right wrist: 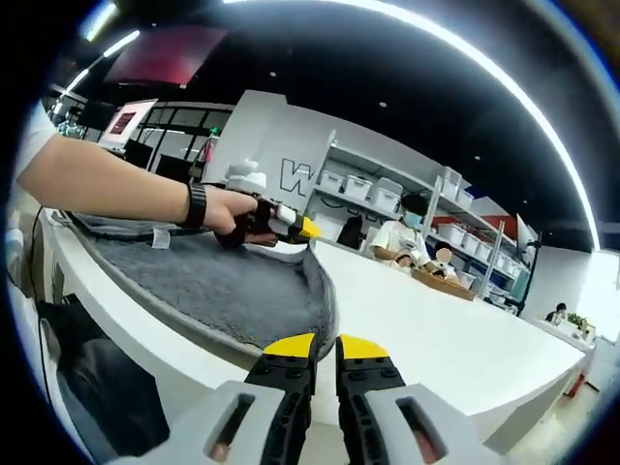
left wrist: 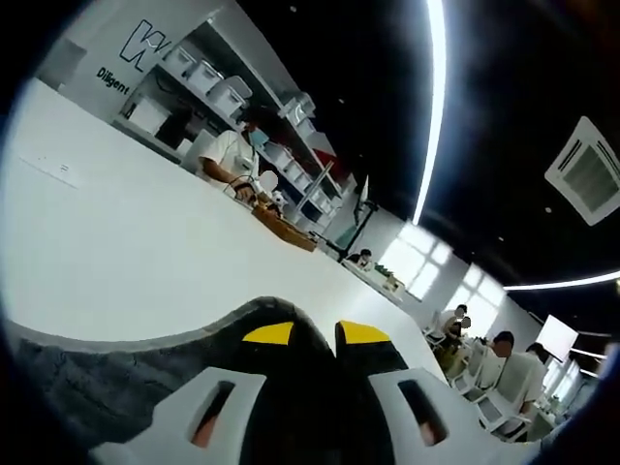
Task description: Open the folded towel by lifting each exposed corner and separating the folded layers until the towel lies flat within the target outline without major curled edges
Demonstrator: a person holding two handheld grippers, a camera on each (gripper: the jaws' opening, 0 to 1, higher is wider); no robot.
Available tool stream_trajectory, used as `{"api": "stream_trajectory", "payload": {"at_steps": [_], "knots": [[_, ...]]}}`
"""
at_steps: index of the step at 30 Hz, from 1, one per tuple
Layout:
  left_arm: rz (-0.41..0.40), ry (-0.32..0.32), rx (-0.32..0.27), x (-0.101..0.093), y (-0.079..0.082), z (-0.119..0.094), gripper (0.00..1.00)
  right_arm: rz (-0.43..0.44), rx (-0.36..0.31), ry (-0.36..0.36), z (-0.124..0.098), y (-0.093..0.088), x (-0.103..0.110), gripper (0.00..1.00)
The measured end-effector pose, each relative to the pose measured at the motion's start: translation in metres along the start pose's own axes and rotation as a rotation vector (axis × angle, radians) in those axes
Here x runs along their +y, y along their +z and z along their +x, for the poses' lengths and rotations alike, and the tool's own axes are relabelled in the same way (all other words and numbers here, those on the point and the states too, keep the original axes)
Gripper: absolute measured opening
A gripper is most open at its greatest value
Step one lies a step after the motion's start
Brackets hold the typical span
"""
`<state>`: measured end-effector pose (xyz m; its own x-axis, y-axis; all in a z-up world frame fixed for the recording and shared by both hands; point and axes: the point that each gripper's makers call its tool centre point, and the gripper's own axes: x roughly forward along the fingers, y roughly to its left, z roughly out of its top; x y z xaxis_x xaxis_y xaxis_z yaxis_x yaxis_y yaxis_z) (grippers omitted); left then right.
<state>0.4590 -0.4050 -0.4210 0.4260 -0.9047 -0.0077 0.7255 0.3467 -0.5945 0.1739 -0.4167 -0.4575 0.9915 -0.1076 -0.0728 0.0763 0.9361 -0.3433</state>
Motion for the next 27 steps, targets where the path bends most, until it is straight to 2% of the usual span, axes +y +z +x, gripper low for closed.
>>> {"api": "stream_trajectory", "payload": {"at_steps": [9,11,15,16,23,26,27], "knots": [[0.028,-0.002,0.023,-0.001,-0.002,0.002,0.15,0.014,0.005,-0.032,-0.003,-0.003,-0.013,0.00],[0.032,0.005,0.023,0.000,-0.001,0.003,0.15,0.018,-0.014,-0.048,-0.005,0.000,-0.016,0.00],[0.038,0.002,0.030,-0.002,0.000,0.003,0.16,0.037,-0.001,-0.023,-0.003,-0.002,-0.014,0.00],[0.051,-0.001,0.036,-0.003,0.000,0.003,0.16,0.085,-0.024,0.002,-0.003,0.002,-0.010,0.00],[0.073,0.001,0.047,-0.004,-0.002,0.005,0.22,0.056,-0.020,-0.018,-0.003,0.004,-0.015,0.02],[0.103,-0.012,0.064,-0.008,-0.004,0.006,0.22,0.068,-0.026,0.000,-0.003,0.007,-0.014,0.05],[0.117,-0.021,0.072,-0.010,-0.004,0.005,0.21,0.075,-0.029,0.028,-0.003,0.009,-0.010,0.06]]}}
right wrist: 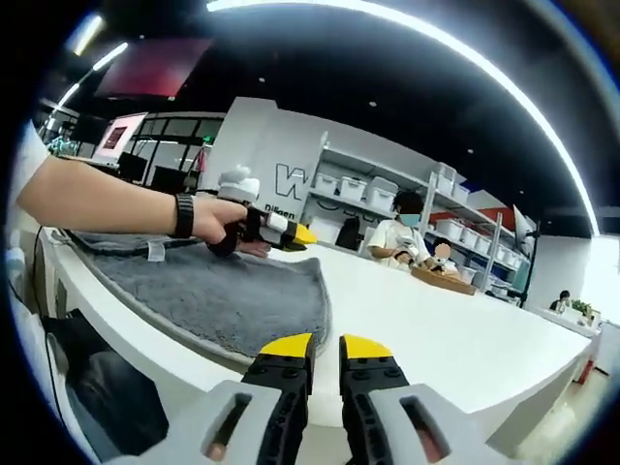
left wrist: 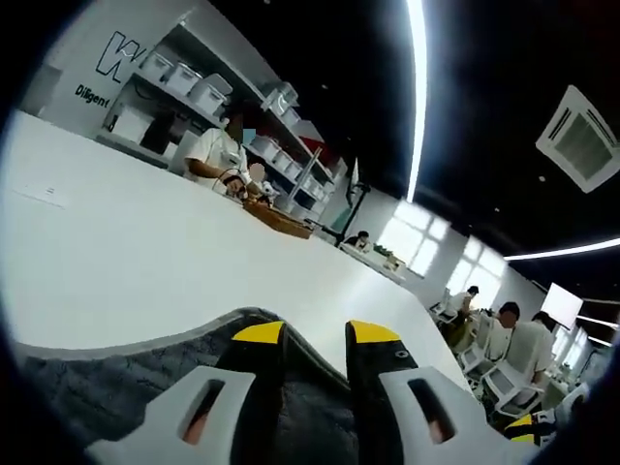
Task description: Open the folded towel by lifting each exposed corner and separating the folded layers until the towel lies flat within the target outline without major curled edges
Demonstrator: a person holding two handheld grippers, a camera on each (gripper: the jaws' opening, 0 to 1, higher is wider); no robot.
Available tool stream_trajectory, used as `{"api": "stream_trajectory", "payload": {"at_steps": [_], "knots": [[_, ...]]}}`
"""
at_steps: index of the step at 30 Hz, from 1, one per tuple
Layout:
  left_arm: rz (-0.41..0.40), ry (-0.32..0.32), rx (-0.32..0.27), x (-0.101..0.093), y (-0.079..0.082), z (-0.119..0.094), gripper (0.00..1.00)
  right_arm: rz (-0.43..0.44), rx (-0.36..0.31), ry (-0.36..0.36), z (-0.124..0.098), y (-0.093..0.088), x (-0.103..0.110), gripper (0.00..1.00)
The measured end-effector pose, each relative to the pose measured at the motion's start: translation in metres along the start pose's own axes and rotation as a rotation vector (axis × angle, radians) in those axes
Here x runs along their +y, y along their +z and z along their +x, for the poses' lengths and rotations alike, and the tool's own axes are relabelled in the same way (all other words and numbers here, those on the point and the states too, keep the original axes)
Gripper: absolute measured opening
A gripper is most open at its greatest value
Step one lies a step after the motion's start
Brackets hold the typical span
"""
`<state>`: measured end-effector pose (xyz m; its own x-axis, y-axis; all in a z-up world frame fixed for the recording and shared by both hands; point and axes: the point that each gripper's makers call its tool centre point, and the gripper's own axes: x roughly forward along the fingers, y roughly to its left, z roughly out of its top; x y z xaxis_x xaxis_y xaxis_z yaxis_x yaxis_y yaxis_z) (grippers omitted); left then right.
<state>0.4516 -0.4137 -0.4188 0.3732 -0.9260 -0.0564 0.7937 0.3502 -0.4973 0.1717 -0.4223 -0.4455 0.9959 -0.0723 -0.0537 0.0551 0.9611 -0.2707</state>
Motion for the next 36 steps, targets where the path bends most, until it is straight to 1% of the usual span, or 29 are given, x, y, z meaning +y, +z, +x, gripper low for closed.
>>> {"api": "stream_trajectory", "payload": {"at_steps": [2,6,7,8,9,10,13,16,18,20,21,22,23,27,30,32,33,36], "knots": [[0.009,-0.010,0.004,-0.006,-0.002,-0.004,0.22,0.007,-0.012,0.011,0.000,0.005,0.001,0.10],[0.024,-0.011,0.006,-0.014,-0.004,-0.010,0.23,-0.010,-0.015,0.016,0.000,0.010,0.002,0.13],[0.017,-0.016,0.010,-0.016,-0.005,-0.012,0.24,-0.012,-0.016,0.023,0.000,0.011,0.003,0.13],[0.009,-0.021,0.014,-0.018,-0.006,-0.014,0.25,-0.016,-0.021,0.046,0.000,0.013,0.007,0.13],[-0.002,-0.012,0.023,-0.016,-0.006,-0.015,0.27,-0.015,-0.023,0.047,0.001,0.014,0.007,0.14],[0.019,-0.009,0.012,-0.018,-0.005,-0.018,0.28,-0.013,-0.016,0.059,0.003,0.015,0.009,0.15],[0.047,-0.028,0.024,-0.023,-0.007,-0.022,0.27,-0.012,-0.010,0.077,0.005,0.016,0.011,0.18],[0.047,-0.027,0.012,-0.025,-0.007,-0.026,0.32,-0.005,-0.001,0.091,0.006,0.017,0.012,0.18],[0.058,-0.031,0.045,-0.025,-0.014,-0.028,0.36,-0.003,0.006,0.097,0.009,0.021,0.011,0.22],[0.077,-0.032,0.047,-0.029,-0.017,-0.031,0.35,0.028,0.002,0.114,0.009,0.023,0.013,0.24],[0.102,-0.048,0.069,-0.033,-0.021,-0.032,0.35,0.021,-0.005,0.117,0.009,0.026,0.013,0.24],[0.103,-0.047,0.072,-0.033,-0.021,-0.033,0.35,0.015,-0.006,0.119,0.009,0.027,0.014,0.24],[0.099,-0.042,0.058,-0.035,-0.021,-0.035,0.36,0.009,-0.005,0.118,0.009,0.027,0.014,0.24],[0.095,-0.055,0.053,-0.038,-0.021,-0.036,0.39,0.004,0.001,0.114,0.009,0.028,0.014,0.26],[0.096,-0.051,0.060,-0.040,-0.024,-0.039,0.42,0.009,-0.006,0.121,0.009,0.029,0.016,0.28],[0.110,-0.051,0.062,-0.041,-0.024,-0.040,0.42,0.010,-0.006,0.124,0.009,0.030,0.016,0.30],[0.112,-0.049,0.084,-0.041,-0.027,-0.043,0.42,0.008,-0.005,0.127,0.009,0.030,0.017,0.31],[0.111,-0.047,0.077,-0.043,-0.025,-0.047,0.42,0.011,-0.001,0.131,0.009,0.029,0.017,0.33]]}}
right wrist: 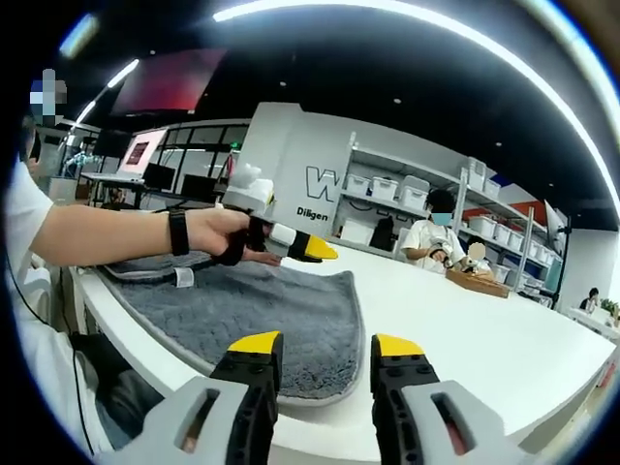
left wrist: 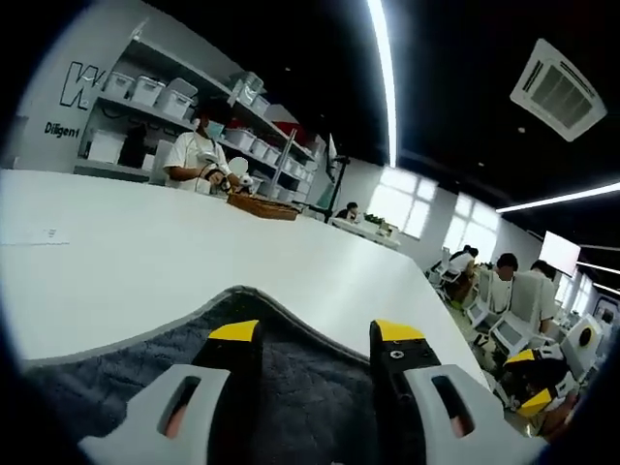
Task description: Open the folded towel by lifting each exposed corner and separating the folded layers until the towel lies flat within the target outline without major curled edges
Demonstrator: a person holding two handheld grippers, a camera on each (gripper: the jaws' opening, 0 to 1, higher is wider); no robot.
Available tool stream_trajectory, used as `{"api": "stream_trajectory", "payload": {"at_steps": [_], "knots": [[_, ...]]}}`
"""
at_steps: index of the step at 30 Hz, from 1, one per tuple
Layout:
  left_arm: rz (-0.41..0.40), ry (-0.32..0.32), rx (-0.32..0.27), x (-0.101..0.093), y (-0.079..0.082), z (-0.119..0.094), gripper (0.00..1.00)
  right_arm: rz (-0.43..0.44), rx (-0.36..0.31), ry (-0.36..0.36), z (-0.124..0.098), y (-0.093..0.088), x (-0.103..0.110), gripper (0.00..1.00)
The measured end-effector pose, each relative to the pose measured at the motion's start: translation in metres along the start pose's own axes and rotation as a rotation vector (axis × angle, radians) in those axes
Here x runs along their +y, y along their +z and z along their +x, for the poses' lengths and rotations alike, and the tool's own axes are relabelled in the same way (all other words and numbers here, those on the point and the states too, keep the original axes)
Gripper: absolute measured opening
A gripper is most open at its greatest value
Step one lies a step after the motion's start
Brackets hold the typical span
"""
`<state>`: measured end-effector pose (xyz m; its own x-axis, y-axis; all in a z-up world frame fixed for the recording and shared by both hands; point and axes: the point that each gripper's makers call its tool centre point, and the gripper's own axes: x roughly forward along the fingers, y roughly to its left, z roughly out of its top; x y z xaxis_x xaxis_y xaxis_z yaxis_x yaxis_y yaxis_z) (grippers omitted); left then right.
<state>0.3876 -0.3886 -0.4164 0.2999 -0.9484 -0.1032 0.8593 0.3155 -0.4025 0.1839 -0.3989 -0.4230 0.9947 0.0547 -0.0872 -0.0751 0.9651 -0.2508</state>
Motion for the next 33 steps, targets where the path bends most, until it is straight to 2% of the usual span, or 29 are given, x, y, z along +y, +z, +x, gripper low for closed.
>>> {"api": "stream_trajectory", "payload": {"at_steps": [9,13,17,19,21,22,24,26,28,30,33], "knots": [[0.065,0.023,0.024,-0.001,-0.005,-0.011,0.42,0.013,0.005,0.015,0.001,-0.002,0.002,0.40],[0.050,0.009,0.020,-0.003,-0.006,-0.016,0.43,0.016,0.001,0.042,0.002,0.001,0.008,0.42],[0.063,-0.024,0.014,-0.017,-0.011,-0.024,0.43,0.018,0.004,0.065,0.004,0.003,0.012,0.43],[0.067,-0.037,-0.008,-0.022,-0.010,-0.027,0.44,0.010,0.001,0.074,0.005,0.007,0.013,0.45],[0.074,-0.058,0.014,-0.016,-0.004,-0.019,0.44,0.015,-0.010,0.106,0.006,0.016,0.018,0.45],[0.098,-0.096,0.012,-0.020,0.003,-0.018,0.44,0.014,-0.014,0.115,0.006,0.018,0.020,0.45],[0.106,-0.108,0.001,-0.023,0.009,-0.021,0.44,0.008,-0.010,0.139,0.008,0.019,0.024,0.45],[0.131,-0.114,0.018,-0.025,0.008,-0.023,0.44,0.008,0.008,0.167,0.009,0.017,0.029,0.45],[0.144,-0.121,0.010,-0.030,0.009,-0.025,0.44,-0.001,0.010,0.175,0.010,0.017,0.032,0.47],[0.145,-0.125,0.018,-0.034,0.007,-0.028,0.44,0.026,0.006,0.213,0.010,0.019,0.037,0.46],[0.167,-0.134,0.019,-0.038,0.006,-0.030,0.45,0.012,0.012,0.219,0.011,0.018,0.039,0.47]]}}
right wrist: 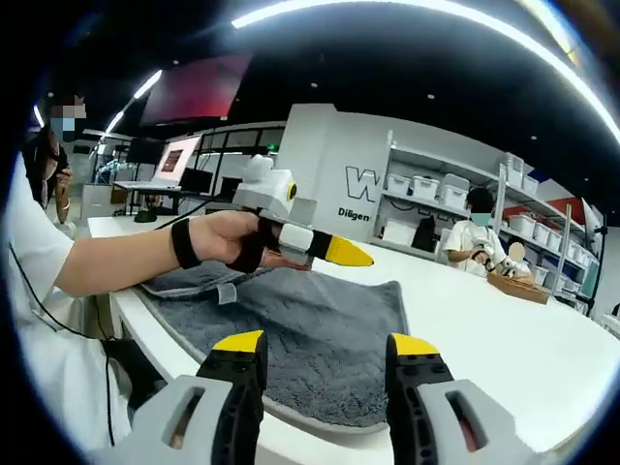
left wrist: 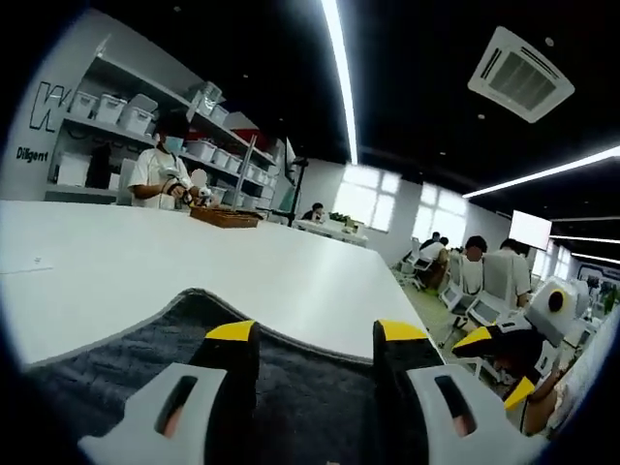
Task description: Open the folded towel by lifting each exposed corner and separating the folded layers until the towel lies flat within the target outline without major curled edges
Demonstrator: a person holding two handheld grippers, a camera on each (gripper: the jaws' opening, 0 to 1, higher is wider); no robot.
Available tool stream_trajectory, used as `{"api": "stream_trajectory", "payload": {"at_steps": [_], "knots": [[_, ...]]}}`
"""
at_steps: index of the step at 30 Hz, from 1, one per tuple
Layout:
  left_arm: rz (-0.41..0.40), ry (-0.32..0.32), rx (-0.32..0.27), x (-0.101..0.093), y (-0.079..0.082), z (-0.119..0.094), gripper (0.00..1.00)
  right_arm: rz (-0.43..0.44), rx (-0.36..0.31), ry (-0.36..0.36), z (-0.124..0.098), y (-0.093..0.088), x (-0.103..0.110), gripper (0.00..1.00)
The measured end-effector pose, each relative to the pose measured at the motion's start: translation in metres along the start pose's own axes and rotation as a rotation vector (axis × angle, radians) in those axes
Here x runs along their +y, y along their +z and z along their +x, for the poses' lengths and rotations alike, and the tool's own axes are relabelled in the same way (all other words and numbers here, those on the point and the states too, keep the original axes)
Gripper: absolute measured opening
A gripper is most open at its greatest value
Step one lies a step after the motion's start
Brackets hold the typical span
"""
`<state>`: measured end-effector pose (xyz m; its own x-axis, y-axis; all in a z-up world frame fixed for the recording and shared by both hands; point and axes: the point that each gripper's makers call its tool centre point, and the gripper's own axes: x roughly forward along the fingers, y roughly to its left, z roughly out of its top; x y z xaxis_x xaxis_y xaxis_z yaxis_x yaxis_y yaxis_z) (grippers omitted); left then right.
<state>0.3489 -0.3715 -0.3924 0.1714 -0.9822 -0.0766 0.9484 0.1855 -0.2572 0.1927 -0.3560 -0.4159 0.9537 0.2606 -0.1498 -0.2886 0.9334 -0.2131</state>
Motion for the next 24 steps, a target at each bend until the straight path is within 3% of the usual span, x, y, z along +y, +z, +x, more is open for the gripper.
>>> {"api": "stream_trajectory", "payload": {"at_steps": [3,9,15,24], "knots": [[-0.027,0.008,-0.011,0.002,-0.001,-0.003,0.45,-0.003,0.016,0.021,0.003,-0.002,0.005,0.48],[0.018,0.011,0.015,-0.006,-0.007,-0.012,0.45,-0.012,0.014,0.036,0.006,0.002,0.008,0.48],[-0.011,0.016,-0.025,-0.005,0.000,-0.018,0.44,-0.016,-0.002,0.057,0.008,0.012,0.015,0.48],[0.021,0.002,-0.014,-0.019,0.002,-0.025,0.44,-0.013,-0.022,0.065,0.011,0.021,0.016,0.48]]}}
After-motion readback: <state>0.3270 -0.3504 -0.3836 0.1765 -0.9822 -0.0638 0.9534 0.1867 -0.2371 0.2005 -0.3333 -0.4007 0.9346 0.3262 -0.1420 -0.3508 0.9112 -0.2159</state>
